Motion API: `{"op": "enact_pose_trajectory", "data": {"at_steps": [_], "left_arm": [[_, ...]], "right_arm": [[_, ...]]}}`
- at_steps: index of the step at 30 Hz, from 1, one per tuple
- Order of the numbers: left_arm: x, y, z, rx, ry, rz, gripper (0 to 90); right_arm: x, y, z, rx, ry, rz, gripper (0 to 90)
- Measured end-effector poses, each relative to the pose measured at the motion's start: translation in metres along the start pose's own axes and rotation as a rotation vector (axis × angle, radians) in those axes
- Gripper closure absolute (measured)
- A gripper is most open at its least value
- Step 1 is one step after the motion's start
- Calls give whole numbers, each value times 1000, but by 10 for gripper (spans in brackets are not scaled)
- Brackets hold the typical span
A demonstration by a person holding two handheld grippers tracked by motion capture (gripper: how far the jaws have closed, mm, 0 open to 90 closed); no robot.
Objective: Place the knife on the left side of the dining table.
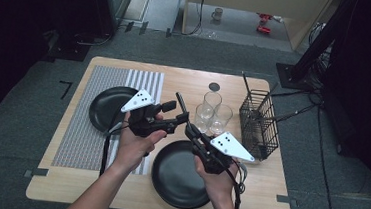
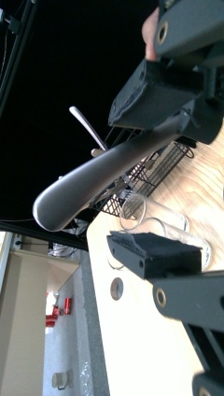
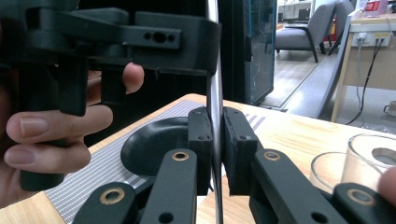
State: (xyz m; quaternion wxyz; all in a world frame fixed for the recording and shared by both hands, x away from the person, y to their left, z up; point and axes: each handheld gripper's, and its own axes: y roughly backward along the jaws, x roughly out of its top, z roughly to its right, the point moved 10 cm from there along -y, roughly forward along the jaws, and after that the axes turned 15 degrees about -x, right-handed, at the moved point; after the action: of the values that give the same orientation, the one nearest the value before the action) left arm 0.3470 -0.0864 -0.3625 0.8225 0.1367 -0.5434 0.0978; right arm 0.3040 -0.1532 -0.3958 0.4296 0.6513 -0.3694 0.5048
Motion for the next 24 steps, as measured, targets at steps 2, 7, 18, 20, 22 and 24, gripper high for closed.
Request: {"op": "enact_pose_trajectory", "data": {"at_steps": [2,7,18,20,22,24], "left_arm": [[1,-3,3,-26,8,2,409],[1,-5,1,-9,0,-4,583],[-2,-1,3,-32,2,-6,755],[-3,1,2,-20,-8,-14,758],[-4,2,3,-33,-10,-14,775],[-5,5,4,-40,-27,-8,783]], "right_arm": [[-2,-1,-1,4,2,-6,840],[-7,-10,-6,15,12,-19,839],[-15,-19,-19,27,64,-47,838],[-16,-20,-20,28,74,-47,838],[-18,-22,-23,27,78,-51,837],[-20,-24,-26,32,72,-43,836]]}}
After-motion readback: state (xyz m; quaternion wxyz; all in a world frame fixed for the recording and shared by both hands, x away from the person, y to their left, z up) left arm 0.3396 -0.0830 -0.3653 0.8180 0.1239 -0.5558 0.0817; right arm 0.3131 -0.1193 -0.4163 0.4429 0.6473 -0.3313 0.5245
